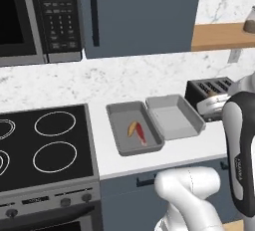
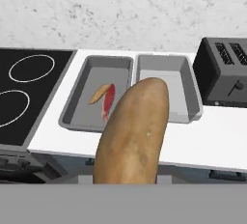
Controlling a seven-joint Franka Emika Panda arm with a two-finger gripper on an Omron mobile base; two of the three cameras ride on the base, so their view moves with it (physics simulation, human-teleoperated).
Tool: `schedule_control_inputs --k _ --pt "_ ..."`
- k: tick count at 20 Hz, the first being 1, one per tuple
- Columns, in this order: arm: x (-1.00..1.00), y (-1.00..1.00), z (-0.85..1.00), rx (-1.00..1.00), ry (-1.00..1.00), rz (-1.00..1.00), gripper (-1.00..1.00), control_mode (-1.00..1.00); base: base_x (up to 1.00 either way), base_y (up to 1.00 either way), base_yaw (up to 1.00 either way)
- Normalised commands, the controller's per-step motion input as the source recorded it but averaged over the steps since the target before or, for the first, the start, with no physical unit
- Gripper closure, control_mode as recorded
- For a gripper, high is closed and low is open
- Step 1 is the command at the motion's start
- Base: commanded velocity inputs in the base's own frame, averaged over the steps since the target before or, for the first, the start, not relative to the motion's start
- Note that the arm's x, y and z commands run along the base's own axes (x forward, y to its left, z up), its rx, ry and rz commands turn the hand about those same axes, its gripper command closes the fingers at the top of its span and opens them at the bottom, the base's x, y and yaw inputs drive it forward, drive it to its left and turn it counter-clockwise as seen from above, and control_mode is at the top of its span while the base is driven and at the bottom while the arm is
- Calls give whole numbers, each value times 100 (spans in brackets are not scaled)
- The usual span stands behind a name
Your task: Place one sweet potato and one steak in each tupperware on the nearby counter, to pack two identical lunches.
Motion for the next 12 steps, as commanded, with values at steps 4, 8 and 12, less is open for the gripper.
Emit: schedule_control_inputs --k 4,8,12 --pt "0 0 0 0 0 0 100 100 20 -18 0" --pt "0 0 0 0 0 0 100 100 82 -6 0" --pt "-1 -11 -23 0 2 0 100 -100 22 -3 0"
